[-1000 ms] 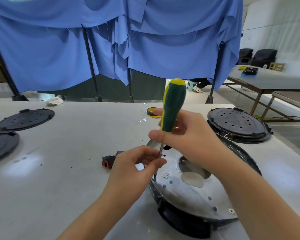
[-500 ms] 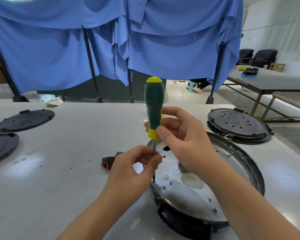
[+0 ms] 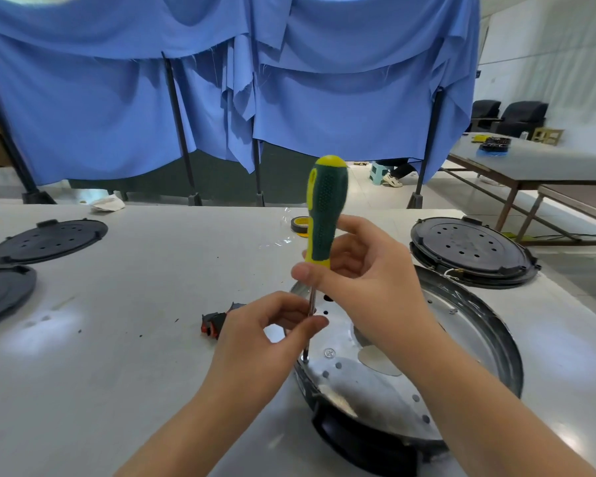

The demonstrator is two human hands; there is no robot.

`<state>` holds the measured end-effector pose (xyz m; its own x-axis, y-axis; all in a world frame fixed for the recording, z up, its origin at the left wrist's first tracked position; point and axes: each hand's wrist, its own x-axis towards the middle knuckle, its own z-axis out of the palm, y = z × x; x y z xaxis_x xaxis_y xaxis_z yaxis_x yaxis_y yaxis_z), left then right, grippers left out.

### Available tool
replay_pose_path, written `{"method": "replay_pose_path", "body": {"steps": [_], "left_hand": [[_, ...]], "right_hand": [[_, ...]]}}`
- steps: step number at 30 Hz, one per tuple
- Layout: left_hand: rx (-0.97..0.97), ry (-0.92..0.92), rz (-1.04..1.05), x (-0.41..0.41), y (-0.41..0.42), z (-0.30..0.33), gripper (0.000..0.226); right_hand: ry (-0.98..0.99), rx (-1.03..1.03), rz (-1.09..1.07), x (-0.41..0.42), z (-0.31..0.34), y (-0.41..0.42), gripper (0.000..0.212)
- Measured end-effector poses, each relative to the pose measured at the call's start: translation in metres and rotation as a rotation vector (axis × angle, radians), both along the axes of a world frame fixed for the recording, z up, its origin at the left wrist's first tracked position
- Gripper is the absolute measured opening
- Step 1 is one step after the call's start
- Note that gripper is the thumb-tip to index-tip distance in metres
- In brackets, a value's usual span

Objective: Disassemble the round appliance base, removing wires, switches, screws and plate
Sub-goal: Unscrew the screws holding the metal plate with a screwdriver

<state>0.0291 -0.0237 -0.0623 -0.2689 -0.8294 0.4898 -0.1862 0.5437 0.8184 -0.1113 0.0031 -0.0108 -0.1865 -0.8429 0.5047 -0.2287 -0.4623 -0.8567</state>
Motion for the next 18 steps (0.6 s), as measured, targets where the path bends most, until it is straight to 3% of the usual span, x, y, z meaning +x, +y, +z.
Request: {"method": "replay_pose_path", "body": {"steps": [6, 9, 12, 18], "left_hand": [[-0.013, -0.062, -0.114, 0.0018, 0.0009, 0.0017, 0.022], [0.017, -0.026, -0.036, 0.0021, -0.0021, 0.0024, 0.017], [0.013, -0.015, 0.029, 0.0024, -0.0039, 0.0017, 0.018], [-0.069, -0.071, -0.069, 0.0027, -0.0006, 0.0011, 0.012]], "right_hand": [[-0.067, 0.066, 0.168, 0.0008, 0.0014, 0.0040, 0.021], [0.050, 0.050, 0.097, 0.0025, 0.0022, 0.0043, 0.024], [0.042, 0.033, 0.041, 0.0030, 0.0013, 0.0020, 0.029], [0.019, 0.047, 0.141, 0.0009, 0.0003, 0.0031, 0.025]]}}
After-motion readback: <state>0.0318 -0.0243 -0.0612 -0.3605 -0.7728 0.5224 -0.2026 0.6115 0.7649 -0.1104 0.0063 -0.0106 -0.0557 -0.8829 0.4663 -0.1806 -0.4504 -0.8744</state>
